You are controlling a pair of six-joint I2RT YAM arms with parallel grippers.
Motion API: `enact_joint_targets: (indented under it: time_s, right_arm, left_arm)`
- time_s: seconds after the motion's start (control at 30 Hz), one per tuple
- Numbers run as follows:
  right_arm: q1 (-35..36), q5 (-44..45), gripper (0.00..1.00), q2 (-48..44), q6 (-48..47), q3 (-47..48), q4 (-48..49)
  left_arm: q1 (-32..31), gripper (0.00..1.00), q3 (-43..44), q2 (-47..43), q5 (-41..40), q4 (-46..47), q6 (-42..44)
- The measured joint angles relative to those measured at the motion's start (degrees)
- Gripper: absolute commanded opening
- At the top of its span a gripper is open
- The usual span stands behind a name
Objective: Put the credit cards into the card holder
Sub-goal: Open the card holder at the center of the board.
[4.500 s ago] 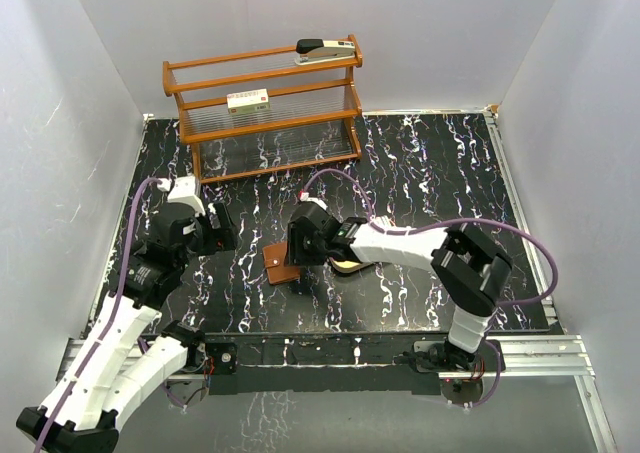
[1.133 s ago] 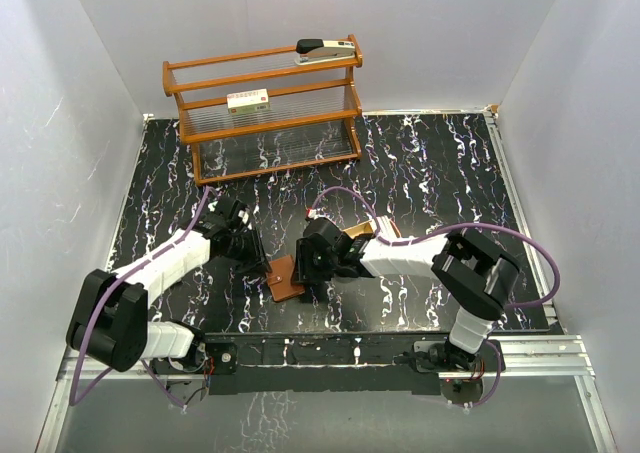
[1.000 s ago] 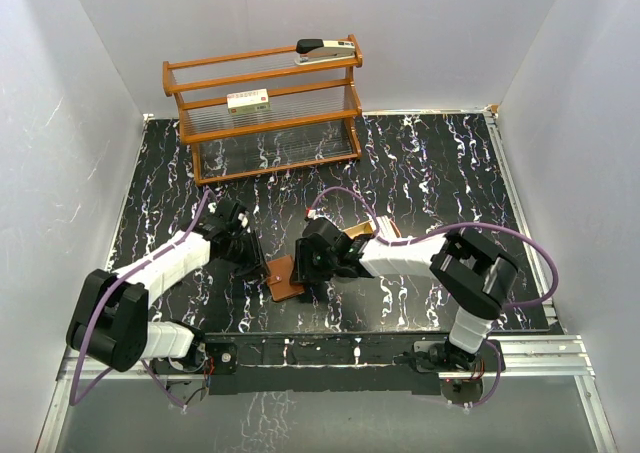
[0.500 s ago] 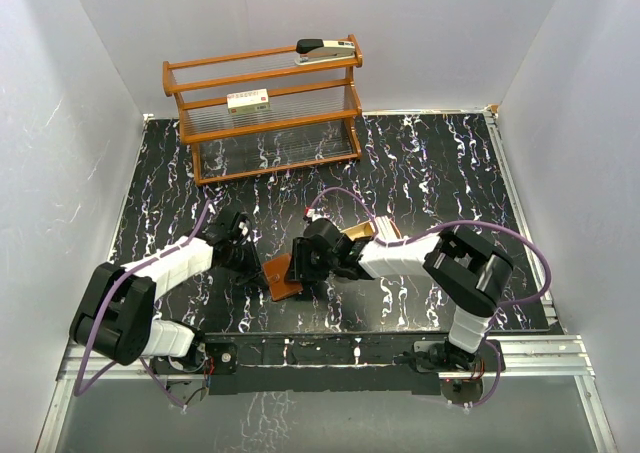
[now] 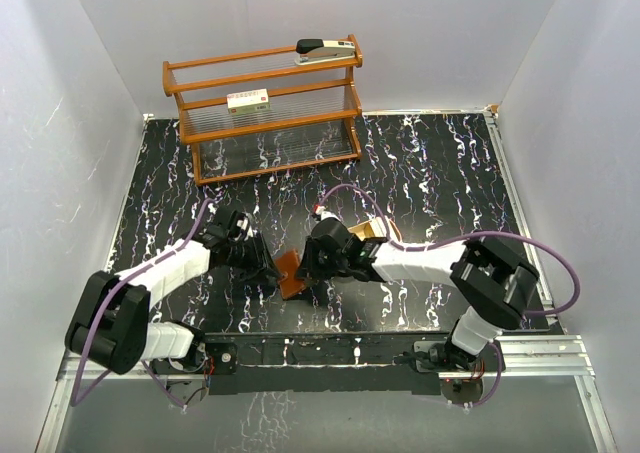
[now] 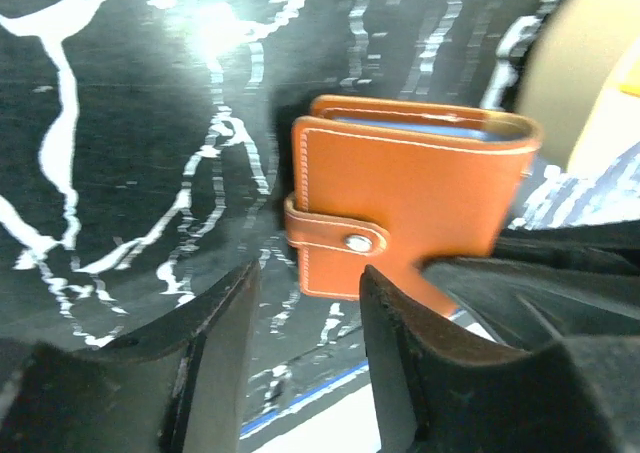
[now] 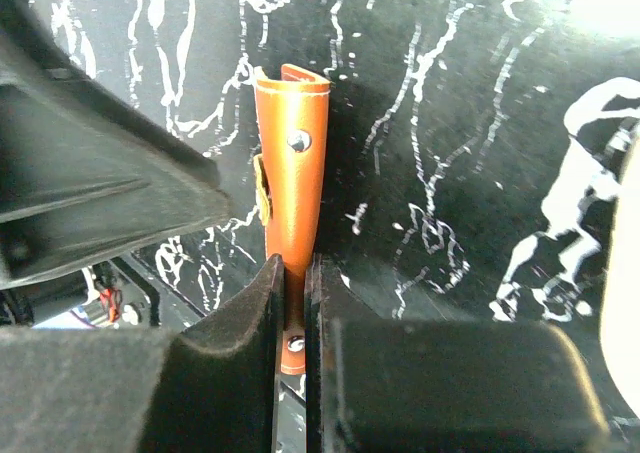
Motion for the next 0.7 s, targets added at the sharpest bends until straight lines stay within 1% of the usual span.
enact_joint_targets:
  time_s: [0.17,0.27,0.47,0.7]
  right_arm:
    - [0.1,4.8,0.0,-1.6,-1.4,3.2,-9.8]
    - [0.2,7.0,0.0,-2.1,-2.4,4.8,-13.5]
    - [0.9,8.9,0.0,-4.1,-3.1,5.0,-16.9]
    - [2.1,9.2,0.0,-4.4,-3.8,6.1,-17.4]
  left_arm:
    - [0.0,0.51,1.6,-3.6,4.3,2.5,-0.6]
    - [0.0,0.52,2.3,-3.9,6.8,5.4,-0.7]
    - [0.0,0.53,2.2,-1.0,11.8,10.1,-1.2]
    - [0.0,0.54,0.6,4.4,16.1,15.7,-2.2]
